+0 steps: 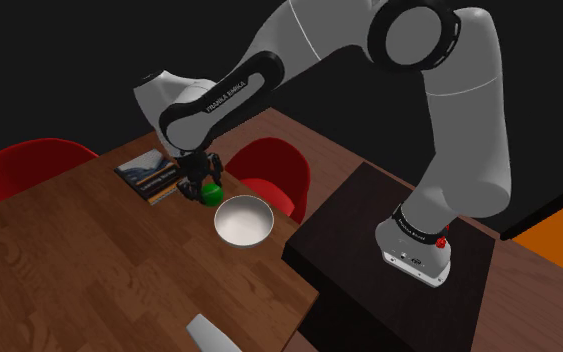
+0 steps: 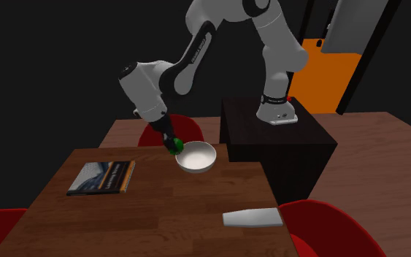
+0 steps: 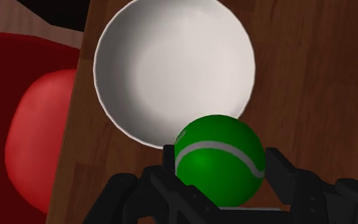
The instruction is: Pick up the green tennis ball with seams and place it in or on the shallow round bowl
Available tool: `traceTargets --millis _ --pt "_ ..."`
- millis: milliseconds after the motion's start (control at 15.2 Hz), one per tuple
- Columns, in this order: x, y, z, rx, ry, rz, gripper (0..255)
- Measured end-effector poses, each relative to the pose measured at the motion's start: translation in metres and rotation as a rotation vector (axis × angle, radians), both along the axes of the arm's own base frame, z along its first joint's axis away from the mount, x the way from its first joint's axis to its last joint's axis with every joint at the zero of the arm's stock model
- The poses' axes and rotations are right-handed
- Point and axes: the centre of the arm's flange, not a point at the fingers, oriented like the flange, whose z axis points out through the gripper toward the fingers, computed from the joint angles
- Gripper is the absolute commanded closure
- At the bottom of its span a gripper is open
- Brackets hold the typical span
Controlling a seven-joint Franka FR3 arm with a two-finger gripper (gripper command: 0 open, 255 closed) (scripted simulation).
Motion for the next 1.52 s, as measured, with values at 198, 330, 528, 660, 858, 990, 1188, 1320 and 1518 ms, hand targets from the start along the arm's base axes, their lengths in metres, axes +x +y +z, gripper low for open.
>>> traceTargets --millis 198,330,528,660,858,990,1188,1320,1518 --pt "-0.034 -0.025 0.006 -0.001 0.000 0.000 255" --pt "-0.057 -0.038 0.004 -0.001 0.000 0.000 255" --pt "-0.080 -0.056 0.003 -0.001 0.000 0.000 255" --pt "-0.083 -0.058 -0.005 -0.001 0.000 0.000 255" --pt "-0.085 -0.060 -0.021 -0.001 0.000 0.000 255" --pt "-0.085 -0.059 -0.030 -0.001 0.000 0.000 255" --pt "-0.085 -0.058 -0.046 -0.001 0.000 0.000 255" --pt "-0.085 -0.059 -0.057 -0.001 0.000 0.000 255" --pt "-0.086 -0.060 -0.072 -0.001 0.000 0.000 255"
